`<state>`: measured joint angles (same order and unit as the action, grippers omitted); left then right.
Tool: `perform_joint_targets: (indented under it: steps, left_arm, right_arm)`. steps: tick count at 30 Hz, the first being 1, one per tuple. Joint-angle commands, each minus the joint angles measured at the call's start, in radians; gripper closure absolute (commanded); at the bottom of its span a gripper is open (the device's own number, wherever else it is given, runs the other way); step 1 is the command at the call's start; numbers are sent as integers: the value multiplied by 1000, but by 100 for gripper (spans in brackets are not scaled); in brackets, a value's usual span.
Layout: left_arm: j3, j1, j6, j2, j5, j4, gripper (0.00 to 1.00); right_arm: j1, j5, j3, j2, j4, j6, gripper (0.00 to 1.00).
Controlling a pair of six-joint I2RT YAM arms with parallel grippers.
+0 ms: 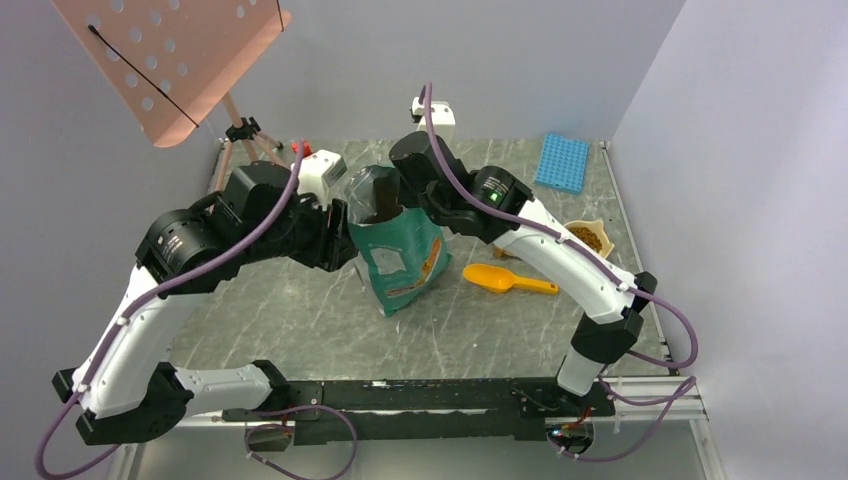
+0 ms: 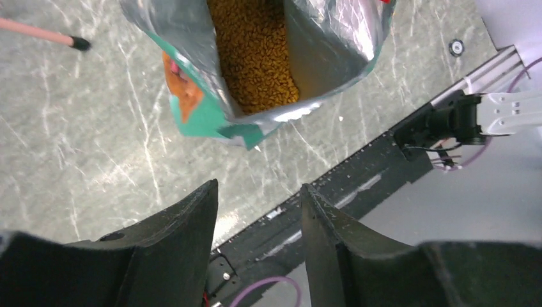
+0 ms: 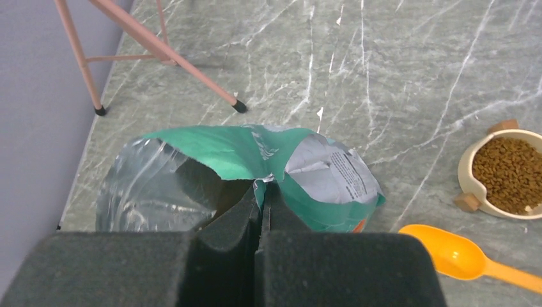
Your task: Serve the pet food
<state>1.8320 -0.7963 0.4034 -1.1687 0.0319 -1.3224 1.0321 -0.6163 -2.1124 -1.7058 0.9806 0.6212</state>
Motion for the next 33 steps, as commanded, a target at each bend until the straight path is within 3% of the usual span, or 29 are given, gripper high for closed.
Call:
perform_joint_targets:
  steps: [1,5,19,23,25,27,29,31,33]
  left_arm:
    - [-87,-3,-206,77,44,159,45]
    - [-130,-4,-293,98,29,285,35]
    - [-121,-7,-219,-33,-63,379,44]
    - [-114,-10,-195,-61,-35,392,61]
    - [-123,-15,-197,-65,-35,402,84]
    - [-141,-22,-198,-57,-35,401,96]
    - [-175,-23,-192,-32,-35,403,100]
    - [-220,-21,-187,8,-35,419,100]
    - [-263,-21,-179,47,-50,453,100]
  right_arm:
    - [-14,23,8,93,-305,-22,100]
    - [-20,36,15,103,-307,-30,100]
    - [-38,47,-26,85,-278,9,100]
    - [-37,52,-21,87,-263,24,100]
    - [-41,64,-20,90,-254,17,98]
    - [-64,110,-17,97,-252,-30,83]
    - [-130,272,12,134,-273,-129,60]
    - [-260,516,84,181,-315,-222,35]
    - [-428,855,152,213,-355,-271,23]
